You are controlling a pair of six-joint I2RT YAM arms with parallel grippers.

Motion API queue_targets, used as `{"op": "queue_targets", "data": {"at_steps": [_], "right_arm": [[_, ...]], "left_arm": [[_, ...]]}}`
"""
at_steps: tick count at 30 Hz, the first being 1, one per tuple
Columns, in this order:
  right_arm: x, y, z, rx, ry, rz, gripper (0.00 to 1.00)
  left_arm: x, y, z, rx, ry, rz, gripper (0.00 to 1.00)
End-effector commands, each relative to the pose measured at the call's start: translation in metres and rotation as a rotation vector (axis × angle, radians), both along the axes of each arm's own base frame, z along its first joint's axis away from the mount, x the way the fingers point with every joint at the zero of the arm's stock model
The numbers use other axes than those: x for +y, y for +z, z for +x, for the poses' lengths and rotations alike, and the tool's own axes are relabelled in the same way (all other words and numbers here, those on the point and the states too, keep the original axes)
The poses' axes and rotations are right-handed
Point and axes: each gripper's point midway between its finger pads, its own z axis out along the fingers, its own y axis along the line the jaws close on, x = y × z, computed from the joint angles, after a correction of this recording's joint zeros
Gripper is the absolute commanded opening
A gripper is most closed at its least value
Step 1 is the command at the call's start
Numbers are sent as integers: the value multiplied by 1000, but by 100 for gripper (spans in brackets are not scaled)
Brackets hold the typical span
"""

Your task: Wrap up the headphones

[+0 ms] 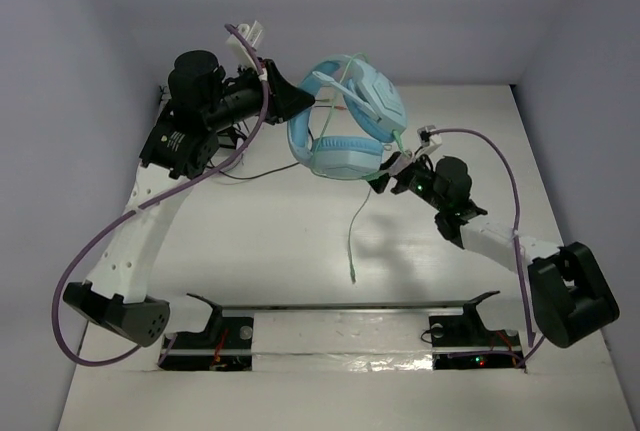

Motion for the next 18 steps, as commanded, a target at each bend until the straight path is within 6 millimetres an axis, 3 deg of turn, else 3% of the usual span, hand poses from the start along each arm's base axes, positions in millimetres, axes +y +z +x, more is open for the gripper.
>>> {"op": "queue_targets", "data": {"at_steps": [1,5,8,9,11,12,13,15,17,18], "right_arm": [[14,10,-16,-51,110,92,90],[13,-7,-23,-27,100,110,84],[18,-21,-15,3,89,100,80],[19,-35,-9,34,79,92,76],[23,-37,-4,33,89,109,71],[29,-48,-4,57,99,108,58],[30,-49,-3,57,100,116,52],[39,-49,-4,52,119,128,50],[52,-56,-2,64,135,118,39],[56,-58,0,67,137,116,28]], "left_arm": [[4,50,-5,-94,17,-96,0],[5,53,-4,-97,23,-101,0],[5,57,-5,-103,22,-117,0],[4,57,-5,-99,21,-120,0],[5,57,-4,-97,27,-122,0],[5,57,-4,-96,29,-123,0],[5,57,-4,-93,33,-123,0],[7,55,-1,-90,52,-123,0],[6,56,0,-88,49,-131,0],[5,54,1,-79,49,-136,0]]}}
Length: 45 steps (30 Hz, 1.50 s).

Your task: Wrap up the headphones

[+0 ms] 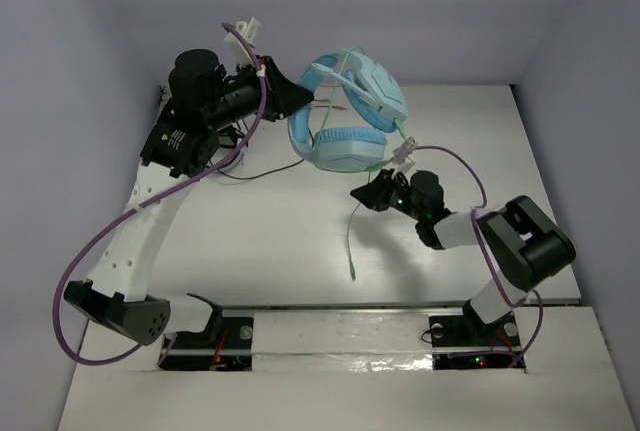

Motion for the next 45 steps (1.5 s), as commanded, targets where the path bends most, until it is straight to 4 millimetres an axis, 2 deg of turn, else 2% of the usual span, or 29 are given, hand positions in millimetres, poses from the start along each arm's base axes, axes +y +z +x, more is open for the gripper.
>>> {"op": "queue_targets", "data": {"at_steps": [1,5,6,9,11,12,13,14,15,16,17,18,19,20,21,23,24,25,26,28,29,31,34,37,39,41,42,44,45], "right_arm": [[29,43,11,-143,35,82,24],[44,39,9,-133,44,83,5],[43,39,11,-132,36,81,1],[45,39,3,-117,30,86,0],[45,25,-5,-54,13,43,0],[50,34,-14,-65,25,36,0],[50,34,-16,-53,1,12,0],[56,22,-31,-7,27,-44,0],[58,23,-38,0,26,-63,0],[55,34,-41,-11,-6,-70,0],[51,22,-51,33,-10,-119,0],[52,22,-59,42,-11,-129,0],[54,31,-70,33,-3,-127,0],[51,21,-80,74,8,-169,0],[52,22,-86,86,21,-177,0],[51,16,-103,116,34,-239,0],[53,20,-107,117,41,-250,0],[53,19,-111,125,47,-268,0],[53,16,-125,140,74,-303,0],[58,25,-136,138,101,-315,0],[59,21,-152,158,144,-355,0],[68,36,-164,137,189,-373,0],[71,40,-190,132,257,-458,0],[75,66,-207,104,303,-502,0],[73,77,-208,72,306,-536,0],[59,82,-202,56,256,-614,0],[58,98,-197,27,240,-612,0],[45,109,-189,-7,196,-662,0],[45,127,-184,-42,184,-655,0]], "left_arm": [[4,53,-7,-108,11,-119,0],[4,51,-3,-99,30,-134,0],[5,45,1,-84,44,-132,0],[13,41,13,-77,127,-140,0],[21,38,26,-72,211,-149,0],[24,32,32,-60,246,-147,0],[29,29,37,-57,284,-147,0],[39,19,50,-47,368,-141,0],[44,13,55,-41,408,-136,0],[49,9,60,-37,450,-131,0],[61,4,69,-38,531,-129,0],[63,-10,73,-17,553,-114,0],[70,-16,77,-15,597,-110,0],[77,-19,83,-20,648,-115,0],[78,-36,86,5,661,-103,0],[82,-49,92,27,703,-113,0],[80,-59,94,40,703,-119,0],[79,-63,95,53,703,-128,0],[80,-65,98,55,718,-133,0],[83,-76,103,74,746,-123,0],[89,-77,106,67,784,-130,0],[89,-86,109,81,797,-129,0],[91,-93,116,90,823,-119,0],[99,-109,123,104,879,-68,0],[98,-124,123,117,886,-22,0],[96,-139,120,128,893,16,0],[95,-153,116,142,891,47,0],[87,-165,106,145,869,89,0],[84,-179,101,158,857,124,0]]}}
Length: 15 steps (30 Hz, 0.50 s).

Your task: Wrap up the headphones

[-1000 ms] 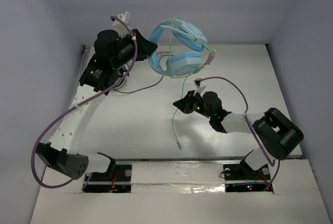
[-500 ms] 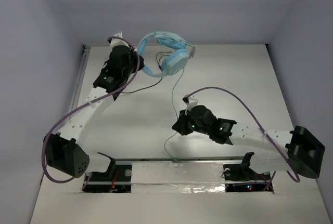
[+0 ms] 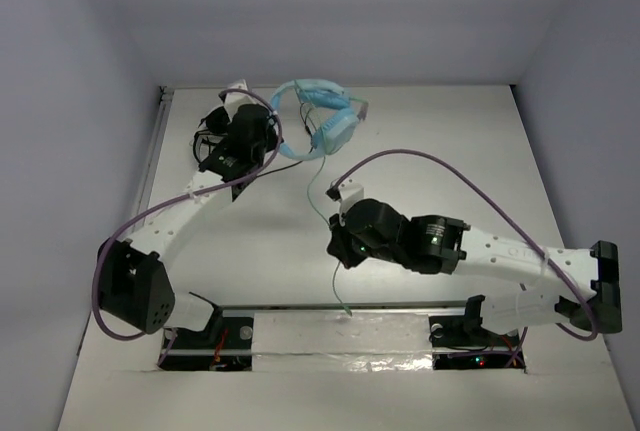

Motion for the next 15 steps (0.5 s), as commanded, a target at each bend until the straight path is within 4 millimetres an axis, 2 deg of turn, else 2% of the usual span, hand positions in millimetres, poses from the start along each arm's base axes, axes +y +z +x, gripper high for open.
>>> {"op": "queue_targets", "data": {"at_steps": [1,3,4,6,9,11,12,13,15], "right_arm": [[-34,36,22,-145,-77,-103,0],[-43,45,27,-186,-84,-154,0],[-46,62,35,-229,-111,-144,0],[-54,73,42,-272,-132,-186,0],[-65,100,54,-351,-180,-198,0],[-71,112,62,-400,-216,-218,0],[-74,115,64,-419,-221,-234,0],[-76,116,68,-435,-237,-260,0],[-83,120,76,-467,-258,-295,0]], "left_arm": [[-23,11,-13,-70,-48,-8,0],[-25,-12,-25,-18,-59,56,0],[-30,-17,-30,-10,-86,73,0],[-38,-39,-48,62,-141,133,0],[-45,-57,-70,118,-220,179,0],[-45,-59,-82,132,-274,185,0],[-46,-62,-89,144,-302,202,0],[-46,-56,-94,131,-325,203,0],[-45,-62,-106,167,-374,225,0]]}}
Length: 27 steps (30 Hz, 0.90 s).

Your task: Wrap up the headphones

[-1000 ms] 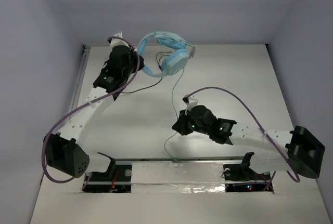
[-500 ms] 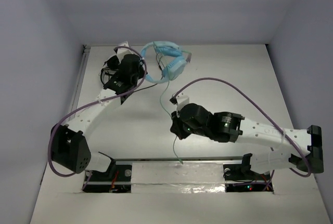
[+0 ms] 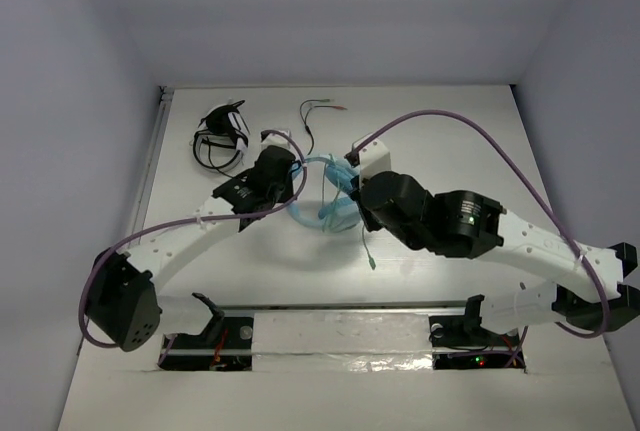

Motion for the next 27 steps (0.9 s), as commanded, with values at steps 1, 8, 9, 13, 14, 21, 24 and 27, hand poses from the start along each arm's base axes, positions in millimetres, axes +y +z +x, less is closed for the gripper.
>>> {"op": "queue_targets", "data": {"at_steps": [1,8,9,13,14,21,24,27], "right_arm": [[-24,13,21,-108,-87,-122,0],[-35,6,46,-170,-127,-225,0],[-36,5,50,-176,-133,-242,0],[-41,13,58,-217,-168,-265,0],[-40,14,60,-230,-173,-263,0],[-49,4,80,-220,-204,-226,1],[-46,0,85,-190,-193,-133,2],[-42,-4,88,-154,-161,-11,2]], "left_arm": [[-12,44,-12,-90,-127,-69,0],[-32,30,-53,35,-445,-3,0],[-35,32,-56,42,-476,-7,0],[-37,26,-63,70,-514,11,0],[-42,27,-66,71,-539,-10,0],[-62,61,-80,-19,-665,-133,0],[-70,77,-84,-60,-698,-192,0],[-77,96,-86,-102,-728,-235,0]]}}
